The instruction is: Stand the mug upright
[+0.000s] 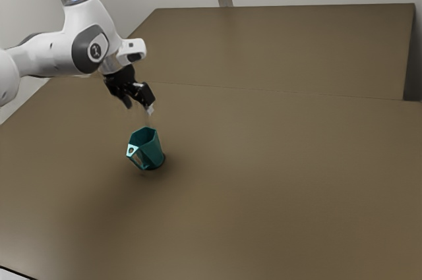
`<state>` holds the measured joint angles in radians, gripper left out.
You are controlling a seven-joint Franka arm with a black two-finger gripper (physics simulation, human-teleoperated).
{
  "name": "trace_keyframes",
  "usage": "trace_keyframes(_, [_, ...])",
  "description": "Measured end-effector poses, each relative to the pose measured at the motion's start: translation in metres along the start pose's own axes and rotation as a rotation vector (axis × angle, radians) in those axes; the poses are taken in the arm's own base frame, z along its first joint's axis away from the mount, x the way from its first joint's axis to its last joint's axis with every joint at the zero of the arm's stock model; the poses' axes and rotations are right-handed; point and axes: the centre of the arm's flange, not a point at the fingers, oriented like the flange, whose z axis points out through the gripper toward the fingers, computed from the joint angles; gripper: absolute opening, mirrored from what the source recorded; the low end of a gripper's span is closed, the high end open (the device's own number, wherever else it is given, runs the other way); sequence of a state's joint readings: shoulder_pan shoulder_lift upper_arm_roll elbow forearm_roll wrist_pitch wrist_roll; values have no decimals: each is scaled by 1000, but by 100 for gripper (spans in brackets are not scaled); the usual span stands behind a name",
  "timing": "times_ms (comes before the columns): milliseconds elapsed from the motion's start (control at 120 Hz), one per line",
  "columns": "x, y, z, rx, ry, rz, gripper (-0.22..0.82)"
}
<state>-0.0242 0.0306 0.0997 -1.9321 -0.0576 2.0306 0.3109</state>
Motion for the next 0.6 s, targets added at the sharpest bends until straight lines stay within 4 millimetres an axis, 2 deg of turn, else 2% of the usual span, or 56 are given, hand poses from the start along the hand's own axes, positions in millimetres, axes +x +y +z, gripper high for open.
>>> trace_keyframes(158, [15, 0, -78, 9, 33, 3, 57])
trace_keyframes(275, [15, 2, -115, 8, 28, 5, 58])
trace_keyframes(375, [11, 4, -124, 5, -5, 5, 59])
trace_keyframes(600, [5, 7, -122, -9, -65, 5, 60])
